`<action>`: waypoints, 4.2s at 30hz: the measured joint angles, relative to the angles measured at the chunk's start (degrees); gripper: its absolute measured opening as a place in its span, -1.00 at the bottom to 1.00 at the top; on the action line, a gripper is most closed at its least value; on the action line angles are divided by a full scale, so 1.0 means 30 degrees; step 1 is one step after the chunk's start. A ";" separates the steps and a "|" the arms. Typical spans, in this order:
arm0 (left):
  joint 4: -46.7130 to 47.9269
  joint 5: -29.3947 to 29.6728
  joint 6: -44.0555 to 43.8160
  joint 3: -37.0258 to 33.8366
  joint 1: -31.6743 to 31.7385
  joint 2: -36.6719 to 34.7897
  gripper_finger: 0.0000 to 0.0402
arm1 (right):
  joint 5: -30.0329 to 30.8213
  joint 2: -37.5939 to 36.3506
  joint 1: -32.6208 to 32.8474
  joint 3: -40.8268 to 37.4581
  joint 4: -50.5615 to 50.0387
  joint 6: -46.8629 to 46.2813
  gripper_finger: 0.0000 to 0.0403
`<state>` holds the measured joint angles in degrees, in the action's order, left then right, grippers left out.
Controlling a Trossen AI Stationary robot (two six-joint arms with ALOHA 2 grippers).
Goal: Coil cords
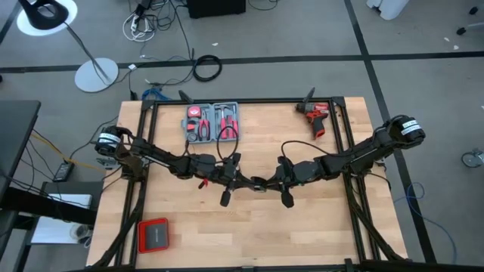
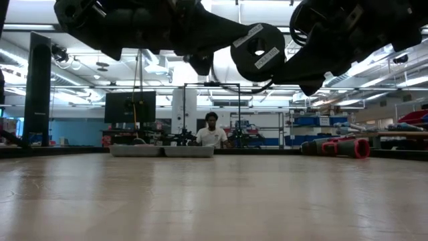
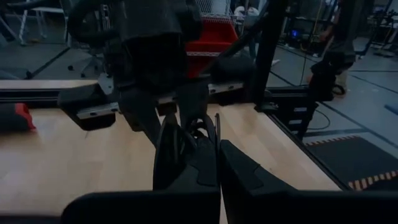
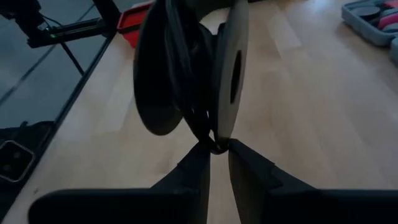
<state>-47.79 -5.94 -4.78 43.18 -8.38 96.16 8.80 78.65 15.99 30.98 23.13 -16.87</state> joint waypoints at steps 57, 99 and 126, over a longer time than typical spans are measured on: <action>0.1568 -0.0343 0.1896 -0.0007 -0.0117 0.0000 -0.99 | -0.9550 0.1952 -0.5883 0.5533 -0.1644 -0.4339 -0.51; 0.1783 0.0060 0.2391 -0.0006 -0.0379 0.0000 -0.99 | -0.9849 0.3244 -0.5872 0.6936 -0.3950 -0.5343 -0.32; 0.1296 0.0082 0.2515 0.0000 -0.0379 0.0007 -0.99 | -0.8999 0.3433 -0.5697 0.6936 -0.2231 -0.5359 -0.33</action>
<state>-43.90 -5.69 2.76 43.18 -9.52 96.18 -18.20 88.95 -1.10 51.79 16.44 -32.95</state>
